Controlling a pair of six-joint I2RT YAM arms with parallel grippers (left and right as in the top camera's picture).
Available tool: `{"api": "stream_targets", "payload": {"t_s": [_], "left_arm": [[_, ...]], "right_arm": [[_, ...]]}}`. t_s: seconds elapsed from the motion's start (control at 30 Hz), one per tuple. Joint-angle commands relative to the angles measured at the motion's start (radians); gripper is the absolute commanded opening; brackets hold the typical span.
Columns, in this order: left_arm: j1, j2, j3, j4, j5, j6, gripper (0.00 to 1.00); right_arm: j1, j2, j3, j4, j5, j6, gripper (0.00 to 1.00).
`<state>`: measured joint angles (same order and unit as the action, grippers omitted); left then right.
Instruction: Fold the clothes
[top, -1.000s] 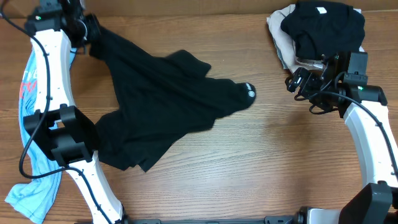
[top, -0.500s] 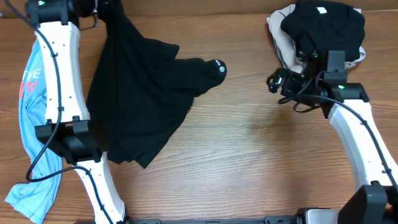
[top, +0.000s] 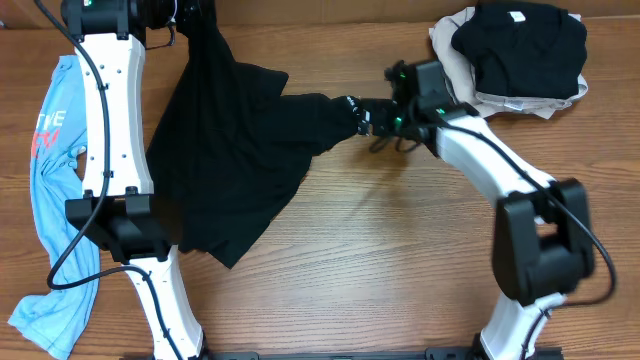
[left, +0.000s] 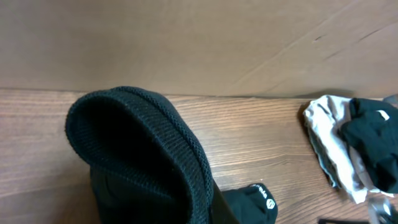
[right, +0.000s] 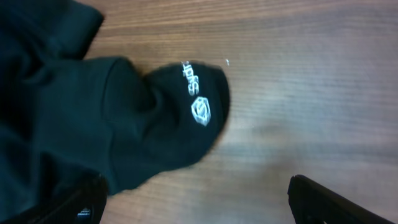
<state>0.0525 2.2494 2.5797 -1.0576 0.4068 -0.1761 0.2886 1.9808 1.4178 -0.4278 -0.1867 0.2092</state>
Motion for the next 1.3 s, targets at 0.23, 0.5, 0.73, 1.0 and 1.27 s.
{"api": "stream_targets", "payload": {"t_s": [0.23, 0.5, 0.73, 1.0, 1.27], "left_arm": [[0.006, -0.028, 0.037, -0.057, -0.103, 0.051, 0.04], [0.007, -0.028, 0.037, -0.091, -0.206, 0.057, 0.04], [0.007, -0.028, 0.036, -0.117, -0.303, 0.057, 0.04], [0.007, -0.028, 0.036, -0.088, -0.34, 0.057, 0.04], [0.007, -0.028, 0.036, -0.023, -0.344, 0.057, 0.04]], "right_arm": [[0.032, 0.209, 0.24, -0.061, 0.142, -0.086, 0.74], [0.045, 0.285, 0.24, -0.019, 0.06, -0.179, 0.7], [0.053, 0.319, 0.24, -0.062, 0.064, -0.183, 0.25], [-0.038, 0.146, 0.241, -0.274, 0.145, -0.01, 0.04], [-0.16, -0.146, 0.24, -0.581, 0.142, 0.084, 0.04]]}}
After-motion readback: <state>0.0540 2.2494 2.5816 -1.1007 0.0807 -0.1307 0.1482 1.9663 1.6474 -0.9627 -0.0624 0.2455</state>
